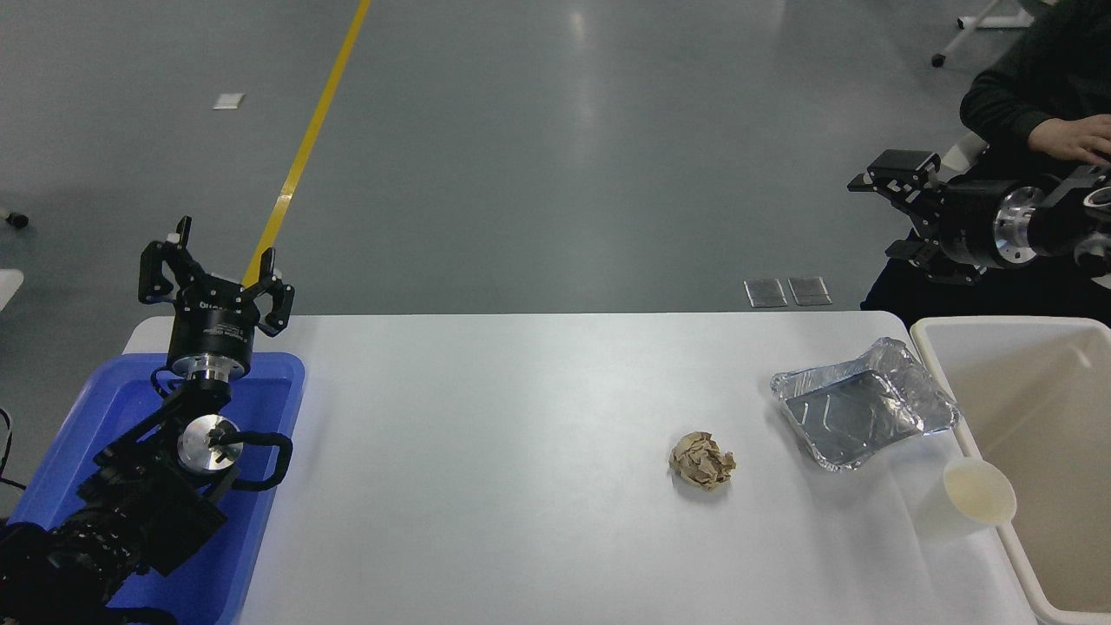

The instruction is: Pick up paper cup place in dustbin

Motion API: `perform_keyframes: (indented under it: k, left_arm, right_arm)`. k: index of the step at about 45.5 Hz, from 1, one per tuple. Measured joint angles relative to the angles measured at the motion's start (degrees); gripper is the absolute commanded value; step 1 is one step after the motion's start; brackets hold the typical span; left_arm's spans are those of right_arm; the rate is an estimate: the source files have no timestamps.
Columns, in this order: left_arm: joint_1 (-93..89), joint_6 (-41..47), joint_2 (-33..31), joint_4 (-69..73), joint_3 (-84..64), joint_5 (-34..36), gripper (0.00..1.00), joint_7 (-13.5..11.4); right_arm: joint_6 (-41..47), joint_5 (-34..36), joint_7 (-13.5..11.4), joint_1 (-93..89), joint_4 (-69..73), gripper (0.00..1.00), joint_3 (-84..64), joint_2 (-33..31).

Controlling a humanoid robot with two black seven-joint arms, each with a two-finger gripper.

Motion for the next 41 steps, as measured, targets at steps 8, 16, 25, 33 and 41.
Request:
perform_keyframes:
  k: [8,16,25,33,41]
  left_arm:
    - [-0.02,0.0,0.01,0.0,0.0,0.01,0.99,0.0]
    - [-0.03,0.02,0.0,0.0,-0.01,0.0,0.99,0.0]
    - [-0.01,0.04,0.0,0.0,-0.02,0.0,0.99,0.0]
    - [-0.01,0.04,0.0,0.0,0.02,0.0,0.99,0.0]
    - [0.0,0.03,0.01,0.0,0.02,0.01,0.99,0.0]
  right_arm:
    - [0.46,-6.92,0.01,7.26,6.79,1.0,-7.69,-2.69]
    - [2.2,-12.63,0.08,15.3,15.28,1.0,-16.35,-5.53]
    - [5.23,-16.17,0.26,22.43,22.94,1.0,-24.13,-7.56]
    - [8.54,-17.57,0.39,26.85,27.78,1.0,-29.76,-7.62]
    - [13.06,-15.59,1.56,30.69,30.7,1.0,-33.13,-4.26]
